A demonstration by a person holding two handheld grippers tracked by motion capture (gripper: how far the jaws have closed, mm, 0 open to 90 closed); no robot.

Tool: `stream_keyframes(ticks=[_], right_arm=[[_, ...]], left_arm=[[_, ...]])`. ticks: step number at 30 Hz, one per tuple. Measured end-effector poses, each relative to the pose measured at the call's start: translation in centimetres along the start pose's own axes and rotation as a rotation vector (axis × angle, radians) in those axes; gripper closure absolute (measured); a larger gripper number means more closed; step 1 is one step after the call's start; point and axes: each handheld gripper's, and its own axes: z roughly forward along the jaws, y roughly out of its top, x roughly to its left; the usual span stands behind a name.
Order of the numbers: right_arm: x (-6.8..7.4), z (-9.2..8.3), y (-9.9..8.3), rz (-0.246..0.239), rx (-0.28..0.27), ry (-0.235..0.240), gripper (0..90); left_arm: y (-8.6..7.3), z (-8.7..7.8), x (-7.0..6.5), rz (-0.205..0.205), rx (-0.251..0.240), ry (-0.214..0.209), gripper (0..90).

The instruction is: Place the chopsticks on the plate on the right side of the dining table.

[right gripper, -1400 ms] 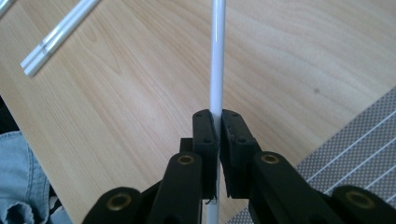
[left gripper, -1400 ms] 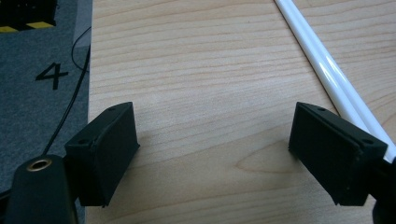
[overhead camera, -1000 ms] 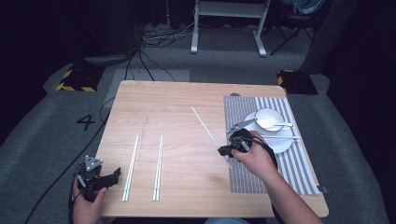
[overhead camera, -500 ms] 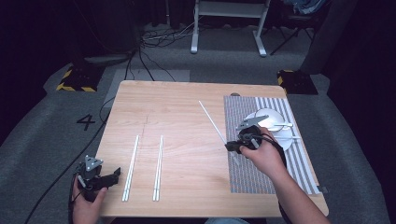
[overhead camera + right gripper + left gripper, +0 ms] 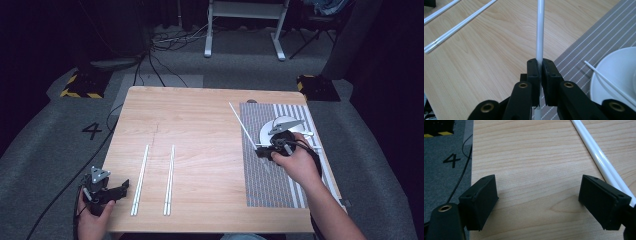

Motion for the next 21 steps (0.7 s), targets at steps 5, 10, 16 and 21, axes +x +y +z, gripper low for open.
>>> stream_keyframes(ticks=[5, 10, 16, 21], right_arm=[[-0.9, -0.9, -0.4, 0.011, 0.008, -0.023, 85.4], [-2.0, -2.0, -0.6, 0.023, 0.024, -0.059, 85.4], [-3.6, -2.9, -1.4, 0.041, 0.049, -0.101, 85.4], [-4.7, -3.3, -1.9, 0.042, 0.082, -0.121, 85.3]], left_arm=[[0.0, 0.0, 0.0, 0.000, 0.000, 0.000, 15.2], [0.0, 0.0, 0.0, 0.000, 0.000, 0.000, 15.2], [0.0, 0.0, 0.0, 0.001, 0.000, 0.001, 15.2], [0.0, 0.0, 0.0, 0.000, 0.000, 0.000, 15.2]])
